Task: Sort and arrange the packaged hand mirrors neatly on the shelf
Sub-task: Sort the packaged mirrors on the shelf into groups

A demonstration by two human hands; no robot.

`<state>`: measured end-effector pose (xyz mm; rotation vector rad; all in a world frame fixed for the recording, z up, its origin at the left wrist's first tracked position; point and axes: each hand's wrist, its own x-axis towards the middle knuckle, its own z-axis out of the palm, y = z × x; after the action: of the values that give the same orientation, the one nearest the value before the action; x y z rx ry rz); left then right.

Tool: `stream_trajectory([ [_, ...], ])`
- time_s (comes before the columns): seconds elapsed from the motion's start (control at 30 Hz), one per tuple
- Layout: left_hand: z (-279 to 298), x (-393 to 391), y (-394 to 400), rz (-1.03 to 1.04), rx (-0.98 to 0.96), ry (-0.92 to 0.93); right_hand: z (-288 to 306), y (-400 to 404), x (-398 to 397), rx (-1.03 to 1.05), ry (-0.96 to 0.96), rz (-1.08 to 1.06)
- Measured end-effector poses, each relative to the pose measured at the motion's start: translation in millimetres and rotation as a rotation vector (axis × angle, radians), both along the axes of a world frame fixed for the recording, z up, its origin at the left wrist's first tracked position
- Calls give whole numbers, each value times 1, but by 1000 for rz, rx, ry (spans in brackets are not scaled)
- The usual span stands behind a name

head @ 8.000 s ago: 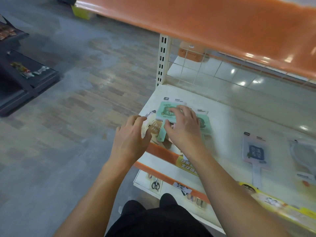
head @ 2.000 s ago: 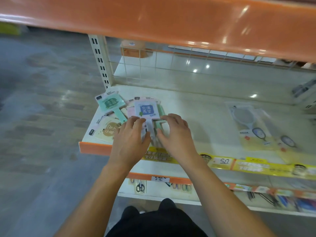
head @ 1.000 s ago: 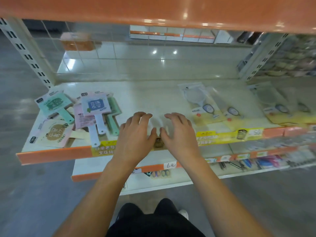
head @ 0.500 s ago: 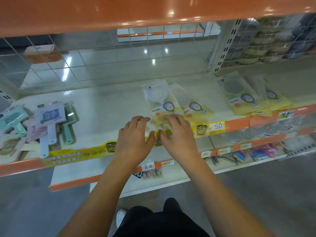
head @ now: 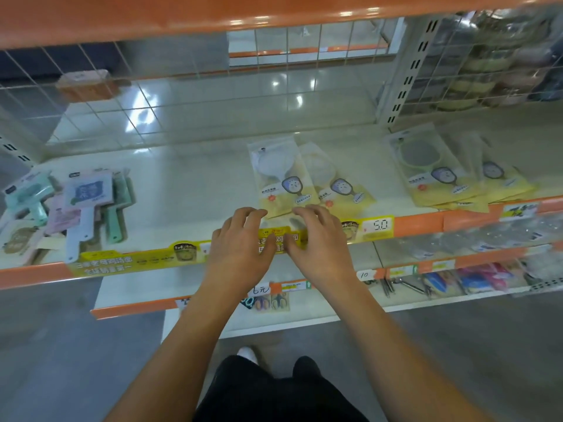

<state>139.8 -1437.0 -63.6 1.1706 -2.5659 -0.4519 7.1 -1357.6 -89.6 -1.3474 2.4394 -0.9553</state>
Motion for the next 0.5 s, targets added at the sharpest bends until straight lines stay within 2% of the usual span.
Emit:
stream_trajectory([
  [0.5, -4, -2, -57, -61, -46, 57, 17, -49, -3, 63, 148, -89],
])
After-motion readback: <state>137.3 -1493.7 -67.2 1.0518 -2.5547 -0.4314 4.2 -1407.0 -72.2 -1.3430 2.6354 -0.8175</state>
